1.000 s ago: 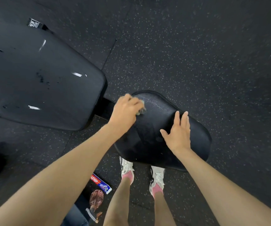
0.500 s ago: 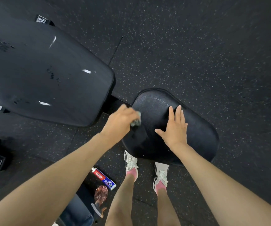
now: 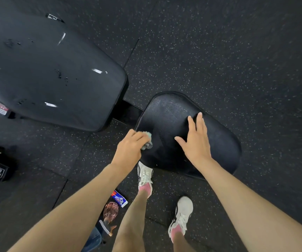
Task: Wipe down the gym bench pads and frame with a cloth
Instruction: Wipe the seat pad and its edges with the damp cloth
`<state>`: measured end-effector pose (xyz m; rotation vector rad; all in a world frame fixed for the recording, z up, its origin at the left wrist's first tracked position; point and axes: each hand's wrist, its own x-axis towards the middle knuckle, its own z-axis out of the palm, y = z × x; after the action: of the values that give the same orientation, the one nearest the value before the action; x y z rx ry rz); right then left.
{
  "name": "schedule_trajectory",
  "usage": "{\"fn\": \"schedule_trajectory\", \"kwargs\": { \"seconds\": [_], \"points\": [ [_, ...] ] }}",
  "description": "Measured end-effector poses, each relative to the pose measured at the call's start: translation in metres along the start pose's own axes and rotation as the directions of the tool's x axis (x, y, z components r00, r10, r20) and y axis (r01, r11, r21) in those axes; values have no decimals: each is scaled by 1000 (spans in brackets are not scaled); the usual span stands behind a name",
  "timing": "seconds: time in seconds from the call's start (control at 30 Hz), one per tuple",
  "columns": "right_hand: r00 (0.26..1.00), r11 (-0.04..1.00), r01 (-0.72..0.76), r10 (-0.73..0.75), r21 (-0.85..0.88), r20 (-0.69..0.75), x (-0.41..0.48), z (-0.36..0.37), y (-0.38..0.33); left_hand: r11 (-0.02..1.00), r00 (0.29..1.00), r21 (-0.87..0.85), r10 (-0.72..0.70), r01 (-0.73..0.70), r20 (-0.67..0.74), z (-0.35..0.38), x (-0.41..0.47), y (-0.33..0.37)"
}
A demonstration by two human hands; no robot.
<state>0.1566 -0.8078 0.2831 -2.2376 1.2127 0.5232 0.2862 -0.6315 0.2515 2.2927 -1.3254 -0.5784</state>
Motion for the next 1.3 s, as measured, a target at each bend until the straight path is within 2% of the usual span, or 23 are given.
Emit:
{"fn": "schedule_trajectory", "kwargs": {
  "seconds": [0.13,0.2,0.3,0.43,0.63,0.77,0.83,0.93,1.0,1.1,1.3],
  "points": [
    [998,1000,22,-22,3,-55,-24,5,24,1000,993,-2,9,-9,114,-5,-27,7],
    [997,1000,21,-21,10,-72,-40,9,41,1000,996,3,5,-6,94,-11,-29,10],
    [996,999,42,-41,6,-83,-62,16,63,984,975,-16,-180,179,-130,-6,-28,16],
    [992,996,84,-86,-29,-92,-78,24,91,921,853,-39,-375,388,-363,46,-39,53],
    [980,979,198,-199,-55,-19,-80,35,115,934,803,-157,-356,320,-478,132,-61,150],
    [964,962,264,-266,-74,-10,-79,33,127,945,809,-242,-315,219,-496,140,-68,176],
    [958,956,280,-283,-85,-34,-81,31,131,941,760,-248,-332,229,-558,125,-72,161],
    [950,954,274,-288,-118,-119,-84,36,138,852,600,-311,-519,422,-609,106,-71,116],
    [943,952,265,-289,-156,-162,-86,44,143,803,555,-318,-583,504,-593,109,-69,102],
    [935,947,264,-298,-183,-192,-90,55,150,839,577,-293,-532,459,-619,127,-64,119],
    [921,940,280,-321,-197,-221,-95,63,157,903,728,-244,-429,353,-534,149,-65,154]
  ]
}}
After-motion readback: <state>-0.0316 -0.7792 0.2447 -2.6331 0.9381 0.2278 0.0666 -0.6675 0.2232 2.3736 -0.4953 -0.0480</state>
